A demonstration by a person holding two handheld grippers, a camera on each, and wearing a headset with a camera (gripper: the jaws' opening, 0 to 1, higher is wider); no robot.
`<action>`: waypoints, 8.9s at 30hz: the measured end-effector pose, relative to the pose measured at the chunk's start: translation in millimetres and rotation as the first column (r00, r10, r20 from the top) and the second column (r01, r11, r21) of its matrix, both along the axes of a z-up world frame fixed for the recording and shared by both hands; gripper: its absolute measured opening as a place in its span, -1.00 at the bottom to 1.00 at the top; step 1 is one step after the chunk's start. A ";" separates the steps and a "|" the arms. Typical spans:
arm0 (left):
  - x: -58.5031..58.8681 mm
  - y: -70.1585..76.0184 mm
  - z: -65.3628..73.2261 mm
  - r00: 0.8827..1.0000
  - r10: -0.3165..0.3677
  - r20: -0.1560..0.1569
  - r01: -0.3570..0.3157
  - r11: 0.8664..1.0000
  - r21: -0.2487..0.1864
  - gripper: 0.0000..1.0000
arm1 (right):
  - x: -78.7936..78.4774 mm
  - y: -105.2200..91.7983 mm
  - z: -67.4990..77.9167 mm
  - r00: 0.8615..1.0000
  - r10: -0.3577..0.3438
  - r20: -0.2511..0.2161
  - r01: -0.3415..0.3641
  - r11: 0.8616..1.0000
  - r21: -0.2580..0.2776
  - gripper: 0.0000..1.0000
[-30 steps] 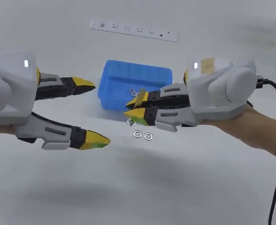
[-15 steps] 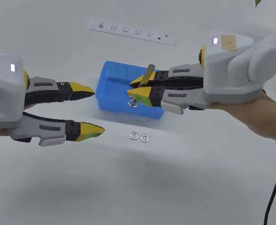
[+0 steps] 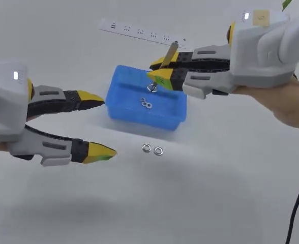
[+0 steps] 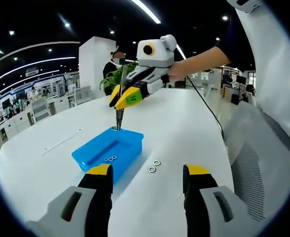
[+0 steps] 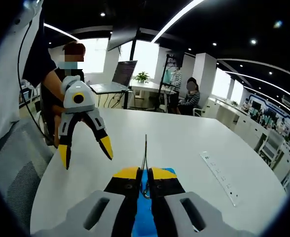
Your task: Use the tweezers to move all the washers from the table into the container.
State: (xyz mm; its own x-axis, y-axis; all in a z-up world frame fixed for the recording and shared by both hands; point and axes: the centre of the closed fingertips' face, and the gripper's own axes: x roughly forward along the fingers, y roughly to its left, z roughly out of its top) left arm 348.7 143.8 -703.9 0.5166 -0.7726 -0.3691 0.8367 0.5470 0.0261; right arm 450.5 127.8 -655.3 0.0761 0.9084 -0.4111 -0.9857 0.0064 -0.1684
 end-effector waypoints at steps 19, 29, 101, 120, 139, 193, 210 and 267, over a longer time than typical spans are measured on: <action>-5.1 12.3 -4.6 0.995 0.086 -0.054 -0.088 0.996 -0.033 0.74 | 28.7 5.4 -66.0 0.999 -0.028 -0.033 0.024 0.994 -0.107 -0.83; -6.7 21.5 -5.8 0.991 0.122 -0.060 -0.123 0.992 -0.023 0.82 | 20.9 9.6 -82.1 0.999 -0.012 -0.040 0.007 0.991 -0.137 -0.83; 100.3 -51.6 53.7 0.989 -0.118 0.091 0.123 0.991 -0.047 -0.92 | -3.7 9.2 -58.0 0.996 0.074 0.046 -0.066 0.985 -0.160 -0.80; 82.0 -45.0 79.0 0.984 -0.081 0.157 0.089 0.995 -0.041 -0.92 | 1.3 -22.2 -25.7 0.986 -0.166 -0.016 0.166 0.986 0.006 -0.22; 51.1 -65.8 89.9 0.977 -0.063 0.204 0.086 0.991 -0.106 -0.92 | -54.6 -100.6 -47.1 0.927 -0.346 -0.142 0.350 0.937 0.003 0.24; 18.7 -74.5 10.2 0.967 -0.230 0.112 0.231 0.973 0.003 -0.91 | -115.9 -87.3 -92.1 0.936 -0.234 -0.262 0.225 0.972 -0.065 0.95; 29.1 -68.4 7.4 0.964 -0.265 -0.005 0.264 0.964 -0.038 -0.91 | -92.2 -29.7 -111.2 0.966 -0.085 -0.244 0.060 0.992 -0.107 0.11; -3.6 -17.8 29.2 0.996 0.081 -0.034 -0.083 0.993 -0.088 0.59 | -88.8 -25.5 -53.2 0.997 -0.005 -0.073 -0.001 0.997 -0.081 -0.81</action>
